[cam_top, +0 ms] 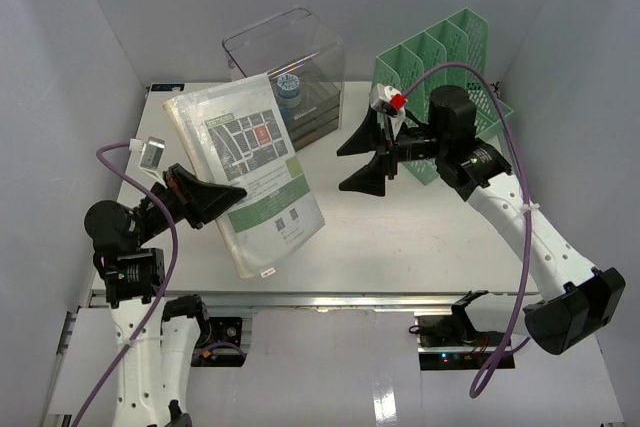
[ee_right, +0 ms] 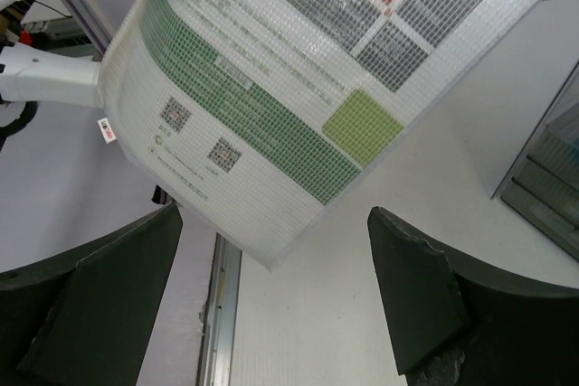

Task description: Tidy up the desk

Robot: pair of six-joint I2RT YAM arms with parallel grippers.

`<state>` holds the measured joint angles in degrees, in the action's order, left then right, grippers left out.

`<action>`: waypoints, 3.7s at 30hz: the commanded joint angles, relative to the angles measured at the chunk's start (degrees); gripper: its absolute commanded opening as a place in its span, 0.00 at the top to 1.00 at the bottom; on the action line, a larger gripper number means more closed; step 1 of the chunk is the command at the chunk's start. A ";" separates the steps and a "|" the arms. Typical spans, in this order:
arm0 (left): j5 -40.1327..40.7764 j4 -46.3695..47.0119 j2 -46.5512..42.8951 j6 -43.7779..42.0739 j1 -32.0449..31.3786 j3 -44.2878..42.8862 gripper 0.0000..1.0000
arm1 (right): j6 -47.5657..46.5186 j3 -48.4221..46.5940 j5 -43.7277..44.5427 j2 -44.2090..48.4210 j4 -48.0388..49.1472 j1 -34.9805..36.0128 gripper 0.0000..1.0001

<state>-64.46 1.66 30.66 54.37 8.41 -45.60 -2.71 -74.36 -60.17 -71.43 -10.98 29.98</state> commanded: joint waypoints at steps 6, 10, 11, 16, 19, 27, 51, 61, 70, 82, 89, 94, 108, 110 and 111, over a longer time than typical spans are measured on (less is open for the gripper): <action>-1.90 5.32 -0.71 -1.45 -2.16 -2.46 0.99 | 18.11 -1.90 4.00 -0.05 13.29 -0.27 0.10; -2.07 10.28 0.23 1.04 -3.06 -1.30 0.99 | 19.62 -2.64 4.44 -0.66 14.09 -0.27 0.10; -2.07 11.96 0.61 2.49 -3.38 -1.08 0.99 | 20.00 -2.97 4.28 -1.31 14.47 -0.27 0.10; -2.17 15.32 2.34 3.37 -4.66 -1.60 0.98 | 20.99 -3.84 3.83 -3.48 15.98 -0.18 0.10; -2.34 15.68 3.00 3.46 -6.03 -1.43 0.98 | 21.00 -3.14 3.94 -4.46 16.81 -0.27 0.10; 0.78 16.80 4.52 2.17 -14.17 -0.33 0.98 | 19.25 -2.90 4.67 -5.16 17.30 -0.27 0.10; 16.44 3.14 14.07 -17.26 -36.54 -5.30 1.00 | 10.71 9.04 -14.05 12.91 18.27 -3.72 0.09; 13.34 -4.86 13.49 -23.25 -36.54 -9.61 1.00 | 6.46 10.01 -13.97 13.45 18.19 -4.39 0.10; 12.76 -16.80 9.31 -31.43 -36.51 -14.32 0.98 | 6.72 9.15 -5.09 8.63 19.13 -4.93 0.10; 12.52 -22.13 8.49 -36.43 -36.54 -16.07 0.96 | 32.90 13.89 -13.58 1.25 54.70 -4.80 0.10; 14.83 -23.65 9.92 -39.02 -36.54 -16.42 0.97 | 45.86 17.41 -14.50 1.79 68.07 -3.04 0.08; 15.80 -22.72 10.76 -39.45 -36.46 -16.66 0.97 | 46.03 18.08 -13.63 2.99 67.30 -0.83 0.01; 20.74 -19.25 9.09 -38.78 -36.47 -14.14 0.97 | 41.97 14.87 -12.12 5.87 60.01 -0.29 0.59; 21.30 -18.88 8.76 -38.64 -36.49 -13.68 0.97 | 40.99 14.51 -12.07 6.17 58.71 -0.31 0.72; 21.65 -18.80 8.66 -38.61 -36.45 -13.55 0.97 | 40.54 14.33 -12.07 6.13 58.12 -0.30 0.81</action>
<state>-46.00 -21.40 40.54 15.62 -28.21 -59.50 40.26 -56.98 -72.31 -67.08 49.17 29.22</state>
